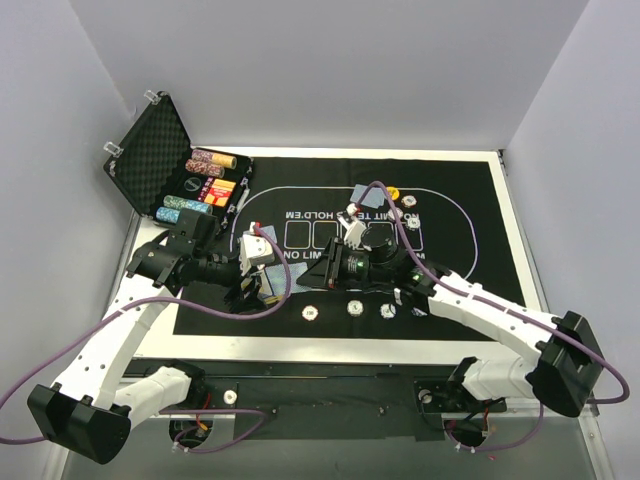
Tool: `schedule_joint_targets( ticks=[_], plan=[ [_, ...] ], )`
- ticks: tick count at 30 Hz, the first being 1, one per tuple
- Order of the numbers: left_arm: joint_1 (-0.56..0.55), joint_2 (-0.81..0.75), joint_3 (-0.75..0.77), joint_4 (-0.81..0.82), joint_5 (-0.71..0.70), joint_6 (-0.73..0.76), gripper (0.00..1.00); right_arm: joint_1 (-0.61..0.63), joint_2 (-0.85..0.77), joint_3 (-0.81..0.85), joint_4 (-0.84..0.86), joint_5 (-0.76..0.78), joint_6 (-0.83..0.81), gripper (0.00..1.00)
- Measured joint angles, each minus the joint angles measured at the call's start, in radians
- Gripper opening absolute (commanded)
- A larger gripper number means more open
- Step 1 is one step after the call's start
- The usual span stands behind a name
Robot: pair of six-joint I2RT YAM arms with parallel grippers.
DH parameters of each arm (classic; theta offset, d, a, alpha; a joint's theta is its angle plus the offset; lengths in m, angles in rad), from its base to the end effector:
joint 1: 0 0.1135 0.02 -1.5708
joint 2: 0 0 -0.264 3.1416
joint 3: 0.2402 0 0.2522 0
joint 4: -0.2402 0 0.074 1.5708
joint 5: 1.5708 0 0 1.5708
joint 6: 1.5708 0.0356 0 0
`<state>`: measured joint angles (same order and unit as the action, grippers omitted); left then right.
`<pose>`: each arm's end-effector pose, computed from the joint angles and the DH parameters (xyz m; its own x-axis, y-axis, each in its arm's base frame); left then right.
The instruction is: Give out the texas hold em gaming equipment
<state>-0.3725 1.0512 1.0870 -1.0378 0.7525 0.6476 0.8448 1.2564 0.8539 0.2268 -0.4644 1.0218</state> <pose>0.1639 -0.0901 0.3271 -0.2587 0.5739 -0.7770 0.9588 0.2504 -0.1343 0.1816 0.2285 0.3053 -0.8807 0.1568 -0.4470 -0.4027 0.2492 0.8808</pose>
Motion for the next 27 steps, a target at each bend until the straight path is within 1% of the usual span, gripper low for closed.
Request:
schedule_joint_targets(
  ticks=[4, 7, 16, 27],
  plan=[
    [0.0, 0.0, 0.0, 0.0, -0.004, -0.001, 0.0, -0.002, -0.02, 0.0, -0.005, 0.0, 0.002, 0.07],
    [0.0, 0.0, 0.0, 0.0, -0.003, -0.003, 0.0, -0.008, -0.04, 0.0, -0.008, 0.0, 0.002, 0.0],
    [0.0, 0.0, 0.0, 0.001, -0.003, -0.008, 0.0, -0.061, -0.11, -0.01, -0.033, -0.004, 0.006, 0.0],
    [0.0, 0.0, 0.0, 0.002, 0.002, -0.009, 0.0, -0.23, -0.256, -0.045, -0.097, -0.05, 0.002, 0.0]
  ],
)
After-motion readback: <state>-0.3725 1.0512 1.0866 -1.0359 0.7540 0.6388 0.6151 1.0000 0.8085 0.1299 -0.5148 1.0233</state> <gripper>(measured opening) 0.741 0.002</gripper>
